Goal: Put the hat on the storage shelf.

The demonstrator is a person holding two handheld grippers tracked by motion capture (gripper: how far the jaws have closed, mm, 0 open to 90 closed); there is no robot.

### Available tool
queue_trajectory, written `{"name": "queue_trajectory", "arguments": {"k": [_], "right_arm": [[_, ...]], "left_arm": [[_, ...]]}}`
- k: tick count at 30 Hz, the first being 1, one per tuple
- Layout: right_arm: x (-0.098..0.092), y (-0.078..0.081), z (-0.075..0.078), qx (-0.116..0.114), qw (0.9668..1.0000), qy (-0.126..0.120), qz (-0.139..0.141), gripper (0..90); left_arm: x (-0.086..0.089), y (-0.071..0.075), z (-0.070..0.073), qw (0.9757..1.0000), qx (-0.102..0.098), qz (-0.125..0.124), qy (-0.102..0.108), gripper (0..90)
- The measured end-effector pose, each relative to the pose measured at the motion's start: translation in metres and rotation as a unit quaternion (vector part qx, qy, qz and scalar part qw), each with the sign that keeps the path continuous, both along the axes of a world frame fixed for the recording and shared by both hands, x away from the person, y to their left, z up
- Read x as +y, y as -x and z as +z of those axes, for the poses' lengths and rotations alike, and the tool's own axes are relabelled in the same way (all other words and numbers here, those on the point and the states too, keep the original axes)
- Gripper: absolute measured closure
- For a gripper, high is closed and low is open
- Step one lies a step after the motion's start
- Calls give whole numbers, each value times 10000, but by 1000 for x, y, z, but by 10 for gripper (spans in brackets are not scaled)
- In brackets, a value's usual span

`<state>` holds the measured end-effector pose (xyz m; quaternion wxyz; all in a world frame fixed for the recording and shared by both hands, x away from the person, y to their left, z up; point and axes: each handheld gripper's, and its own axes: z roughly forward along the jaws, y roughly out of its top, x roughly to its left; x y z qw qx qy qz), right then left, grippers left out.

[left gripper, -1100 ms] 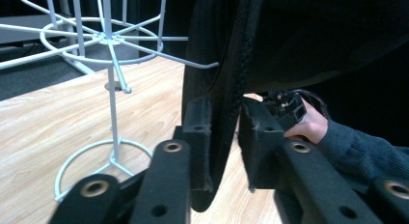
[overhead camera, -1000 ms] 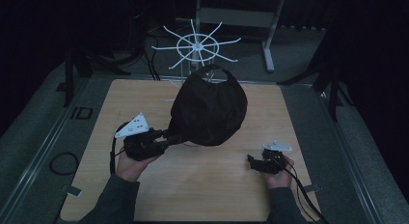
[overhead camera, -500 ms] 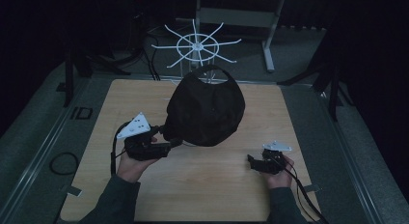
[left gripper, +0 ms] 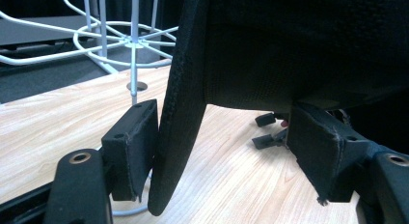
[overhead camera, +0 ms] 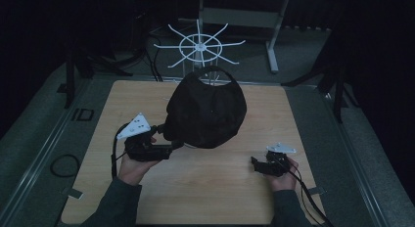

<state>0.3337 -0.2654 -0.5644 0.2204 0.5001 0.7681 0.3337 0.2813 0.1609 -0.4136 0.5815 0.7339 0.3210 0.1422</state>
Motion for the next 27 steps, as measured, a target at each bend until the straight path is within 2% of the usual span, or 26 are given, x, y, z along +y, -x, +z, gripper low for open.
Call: {"name": "queue_trajectory", "arguments": {"k": [7, 15, 18, 27], "right_arm": [[0, 0, 0, -2, 10000, -2, -2, 211], [0, 0, 0, 2, 10000, 0, 3, 210], [0, 0, 0, -2, 10000, -3, -1, 210], [0, 0, 0, 1, 10000, 7, 9, 209]], "left_arm": [[3, 2, 1, 10000, -3, 87, 45, 250], [6, 2, 3, 9996, 65, 268, 68, 150], [7, 2, 4, 9994, 75, 334, 81, 145], [10, 4, 5, 9995, 12, 273, 165, 138]]}}
